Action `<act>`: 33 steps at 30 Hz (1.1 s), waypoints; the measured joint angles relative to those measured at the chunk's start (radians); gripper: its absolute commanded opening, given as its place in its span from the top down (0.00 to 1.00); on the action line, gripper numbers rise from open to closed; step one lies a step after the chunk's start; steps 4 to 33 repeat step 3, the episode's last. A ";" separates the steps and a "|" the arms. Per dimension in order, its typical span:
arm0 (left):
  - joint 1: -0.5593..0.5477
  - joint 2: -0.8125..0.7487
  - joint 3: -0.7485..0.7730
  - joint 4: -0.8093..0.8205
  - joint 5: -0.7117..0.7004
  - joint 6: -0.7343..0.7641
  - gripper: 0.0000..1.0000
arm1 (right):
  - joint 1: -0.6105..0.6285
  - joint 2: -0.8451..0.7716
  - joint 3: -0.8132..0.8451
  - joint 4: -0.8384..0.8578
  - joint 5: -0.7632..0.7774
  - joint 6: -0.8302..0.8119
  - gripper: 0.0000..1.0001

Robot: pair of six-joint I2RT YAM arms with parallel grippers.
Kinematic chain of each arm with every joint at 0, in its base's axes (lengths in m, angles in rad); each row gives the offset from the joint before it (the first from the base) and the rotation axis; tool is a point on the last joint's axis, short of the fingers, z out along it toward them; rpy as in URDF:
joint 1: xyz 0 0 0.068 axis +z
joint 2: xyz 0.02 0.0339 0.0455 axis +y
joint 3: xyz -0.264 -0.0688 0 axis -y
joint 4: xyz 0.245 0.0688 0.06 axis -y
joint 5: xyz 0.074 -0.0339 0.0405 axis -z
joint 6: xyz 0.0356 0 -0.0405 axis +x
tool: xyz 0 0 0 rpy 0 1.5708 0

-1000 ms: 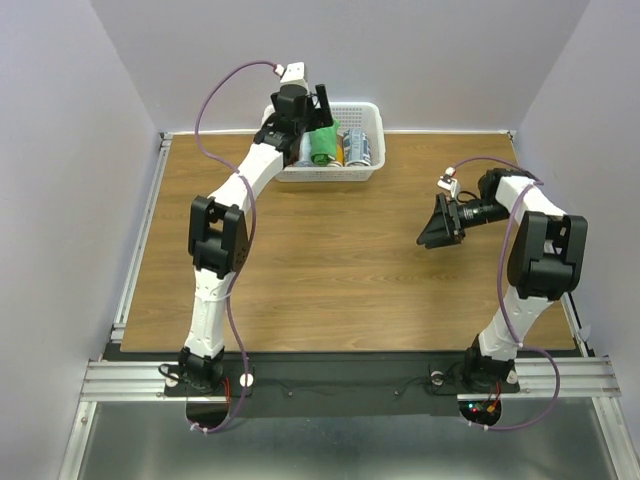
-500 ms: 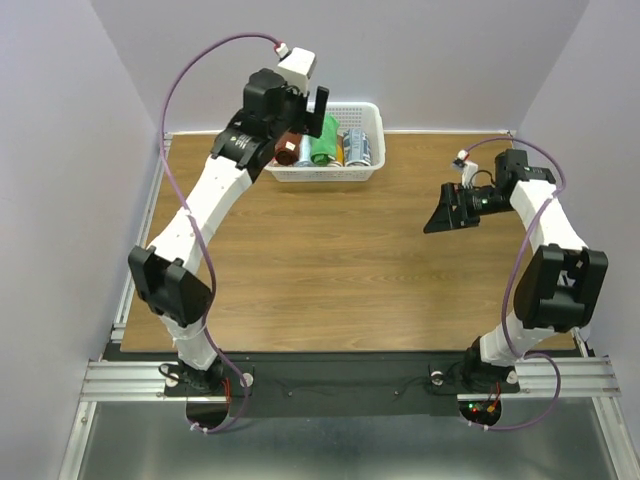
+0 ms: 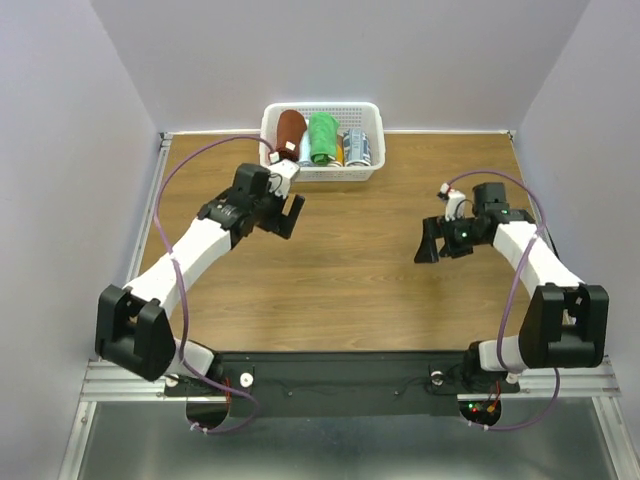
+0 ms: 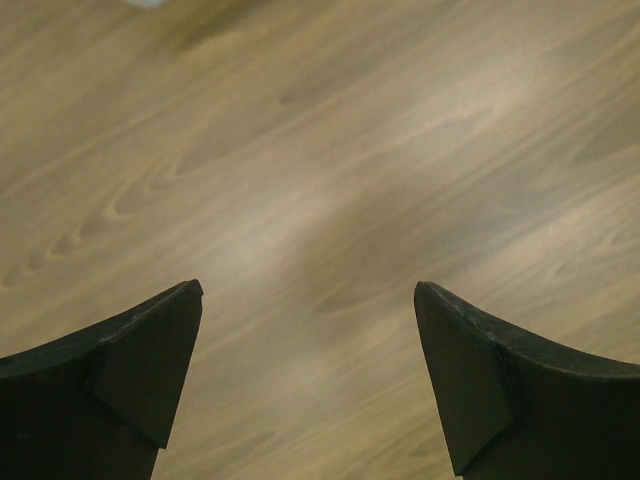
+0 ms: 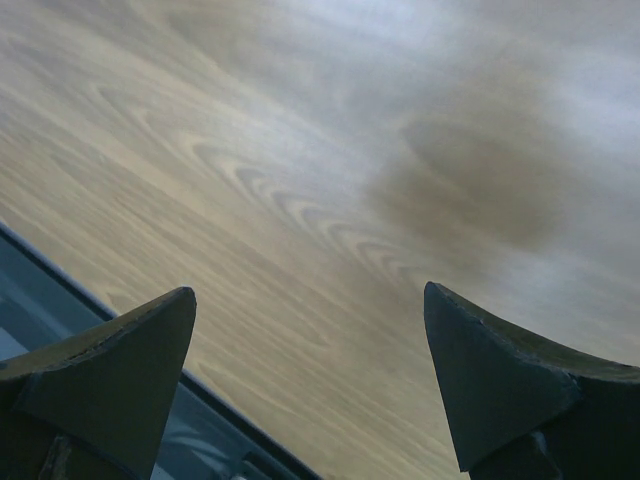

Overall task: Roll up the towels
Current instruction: Place the rolled towel into the container

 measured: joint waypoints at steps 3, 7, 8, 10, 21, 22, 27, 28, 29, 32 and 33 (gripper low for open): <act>0.001 -0.064 -0.072 0.002 0.011 0.002 0.01 | 0.047 -0.008 -0.061 0.013 0.029 0.014 0.00; 0.001 -0.064 -0.072 0.002 0.011 0.002 0.01 | 0.047 -0.008 -0.061 0.013 0.029 0.014 0.00; 0.001 -0.064 -0.072 0.002 0.011 0.002 0.01 | 0.047 -0.008 -0.061 0.013 0.029 0.014 0.00; 0.001 -0.064 -0.072 0.002 0.011 0.002 0.01 | 0.047 -0.008 -0.061 0.013 0.029 0.014 0.00; 0.001 -0.064 -0.072 0.002 0.011 0.002 0.01 | 0.047 -0.008 -0.061 0.013 0.029 0.014 0.00; 0.001 -0.064 -0.072 0.002 0.011 0.002 0.01 | 0.047 -0.008 -0.061 0.013 0.029 0.014 0.00; 0.001 -0.064 -0.072 0.002 0.011 0.002 0.01 | 0.047 -0.008 -0.061 0.013 0.029 0.014 0.00; 0.001 -0.064 -0.072 0.002 0.011 0.002 0.01 | 0.047 -0.008 -0.061 0.013 0.029 0.014 0.00; 0.001 -0.064 -0.072 0.002 0.011 0.002 0.01 | 0.047 -0.008 -0.061 0.013 0.029 0.014 0.00; 0.001 -0.064 -0.072 0.002 0.011 0.002 0.01 | 0.047 -0.008 -0.061 0.013 0.029 0.014 0.00; 0.001 -0.064 -0.072 0.002 0.011 0.002 0.01 | 0.047 -0.008 -0.061 0.013 0.029 0.014 0.00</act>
